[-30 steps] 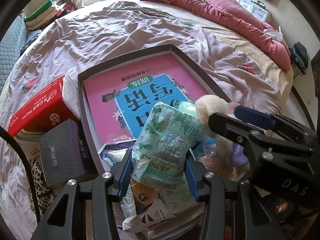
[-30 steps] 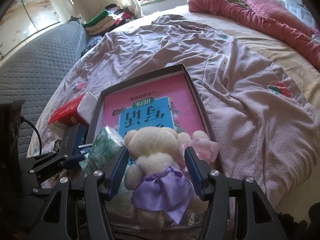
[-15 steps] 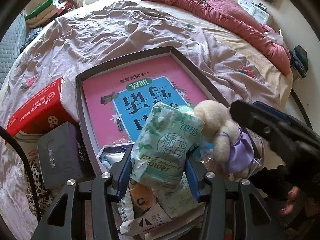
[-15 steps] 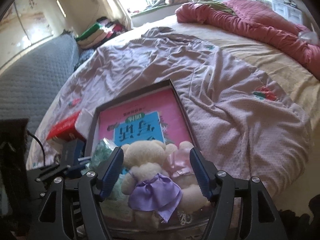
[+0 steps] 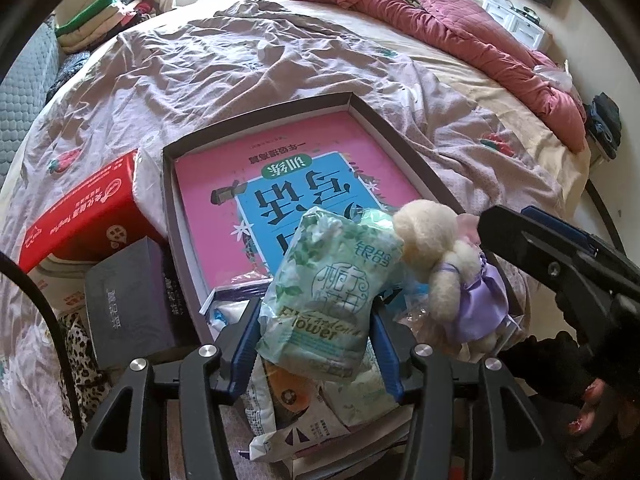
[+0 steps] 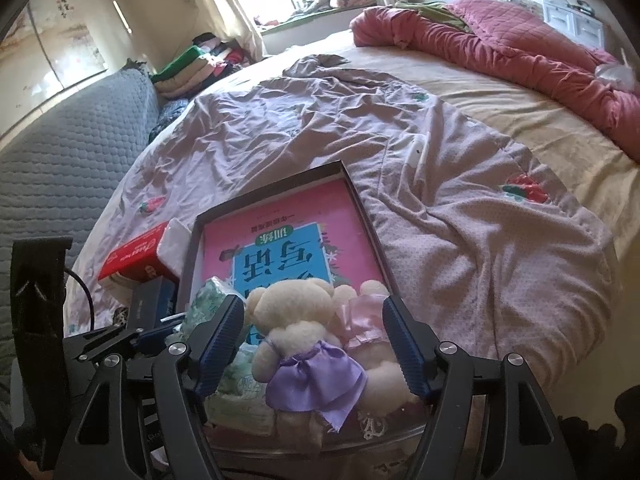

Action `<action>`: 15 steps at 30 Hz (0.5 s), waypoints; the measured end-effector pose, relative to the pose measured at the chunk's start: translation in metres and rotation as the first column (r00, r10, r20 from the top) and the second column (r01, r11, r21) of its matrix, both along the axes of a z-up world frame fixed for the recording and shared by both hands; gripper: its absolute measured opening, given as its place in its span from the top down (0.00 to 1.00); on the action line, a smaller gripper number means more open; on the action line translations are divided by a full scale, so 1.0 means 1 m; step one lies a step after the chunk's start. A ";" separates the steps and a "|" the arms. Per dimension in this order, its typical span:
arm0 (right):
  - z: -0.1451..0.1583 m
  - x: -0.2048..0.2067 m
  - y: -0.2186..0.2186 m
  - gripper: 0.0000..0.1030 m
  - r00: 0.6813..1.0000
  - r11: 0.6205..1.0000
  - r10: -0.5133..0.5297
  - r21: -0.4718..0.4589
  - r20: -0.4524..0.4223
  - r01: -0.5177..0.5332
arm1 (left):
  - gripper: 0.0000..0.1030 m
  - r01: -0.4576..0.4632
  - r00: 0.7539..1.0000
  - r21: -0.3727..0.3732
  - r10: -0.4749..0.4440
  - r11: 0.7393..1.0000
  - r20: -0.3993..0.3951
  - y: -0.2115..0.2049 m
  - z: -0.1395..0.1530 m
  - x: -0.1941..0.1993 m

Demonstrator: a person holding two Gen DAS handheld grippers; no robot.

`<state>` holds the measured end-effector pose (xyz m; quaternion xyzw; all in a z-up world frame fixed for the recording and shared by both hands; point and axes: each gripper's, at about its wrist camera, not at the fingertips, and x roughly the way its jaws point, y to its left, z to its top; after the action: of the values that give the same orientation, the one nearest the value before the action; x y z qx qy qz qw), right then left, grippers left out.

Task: Organize soft objects
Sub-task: 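Lower the wet-wipe pack and teddy bear onto the tray and open both tools, then withdraw both open tools toward the leopard-print and white floral cloths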

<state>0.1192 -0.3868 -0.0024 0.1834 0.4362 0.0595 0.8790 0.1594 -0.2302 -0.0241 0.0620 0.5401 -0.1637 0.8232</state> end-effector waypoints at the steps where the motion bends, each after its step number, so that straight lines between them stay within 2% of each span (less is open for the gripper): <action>1: 0.001 0.000 -0.001 0.28 1.000 1.000 -0.002 0.000 0.000 0.002 | 0.50 -0.001 1.000 -0.002 0.001 1.000 0.000 0.000 0.001 0.000; 15: 0.030 -0.011 0.000 0.27 0.998 1.000 -0.010 -0.013 0.062 0.011 | 0.40 -0.006 0.998 -0.041 0.008 0.999 0.068 0.012 0.033 -0.017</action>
<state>0.1078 -0.3864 0.0273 0.1780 0.4080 0.0577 0.8936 0.1427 -0.2185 0.0090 0.0490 0.5087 -0.1695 0.8426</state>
